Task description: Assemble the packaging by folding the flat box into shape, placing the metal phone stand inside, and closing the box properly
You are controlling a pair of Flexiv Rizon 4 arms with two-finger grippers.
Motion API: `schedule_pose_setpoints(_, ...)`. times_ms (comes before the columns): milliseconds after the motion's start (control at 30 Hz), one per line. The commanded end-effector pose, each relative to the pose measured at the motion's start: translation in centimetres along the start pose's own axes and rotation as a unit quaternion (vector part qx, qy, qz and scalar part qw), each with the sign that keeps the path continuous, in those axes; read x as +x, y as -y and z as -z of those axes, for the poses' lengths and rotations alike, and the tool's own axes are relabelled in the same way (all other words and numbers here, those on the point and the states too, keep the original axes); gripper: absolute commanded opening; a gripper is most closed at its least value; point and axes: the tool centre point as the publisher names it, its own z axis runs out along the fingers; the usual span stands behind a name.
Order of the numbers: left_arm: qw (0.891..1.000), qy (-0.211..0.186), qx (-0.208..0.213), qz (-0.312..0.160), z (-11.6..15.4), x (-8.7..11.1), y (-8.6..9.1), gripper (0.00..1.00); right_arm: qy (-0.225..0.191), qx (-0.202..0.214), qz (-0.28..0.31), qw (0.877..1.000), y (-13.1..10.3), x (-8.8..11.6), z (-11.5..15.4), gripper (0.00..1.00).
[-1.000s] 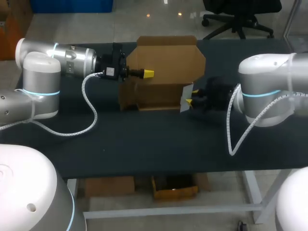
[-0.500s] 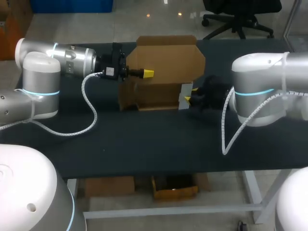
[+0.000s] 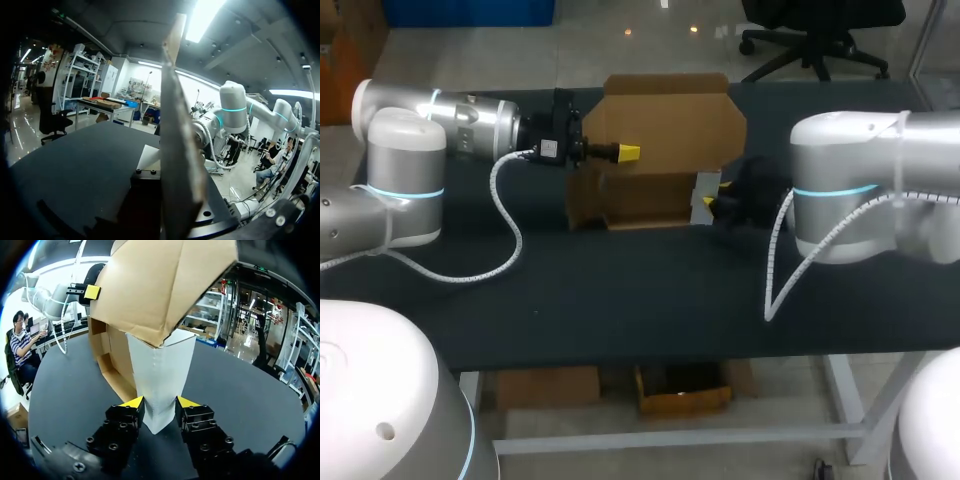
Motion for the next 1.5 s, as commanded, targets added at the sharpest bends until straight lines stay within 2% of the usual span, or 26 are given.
schedule_pose_setpoints(33,1.000,-0.001,-0.001,0.000,-0.2,-0.1,-0.4,0.00,0.033,-0.004,-0.007,0.999,0.0,0.4,-1.2,0.36)
schedule_pose_setpoints(800,1.000,-0.001,-0.001,0.000,-0.2,-0.1,-0.4,0.00,0.118,-0.011,-0.085,0.989,0.0,0.6,-2.6,0.34)
schedule_pose_setpoints(1133,1.000,-0.001,-0.001,0.000,-0.2,-0.1,-0.4,0.00,0.143,-0.014,-0.104,0.984,0.1,0.8,-2.6,0.28)
schedule_pose_setpoints(1500,1.000,-0.001,-0.001,0.000,-0.2,-0.1,-0.4,0.00,0.162,-0.021,-0.119,0.979,-0.2,1.0,-2.6,0.31)
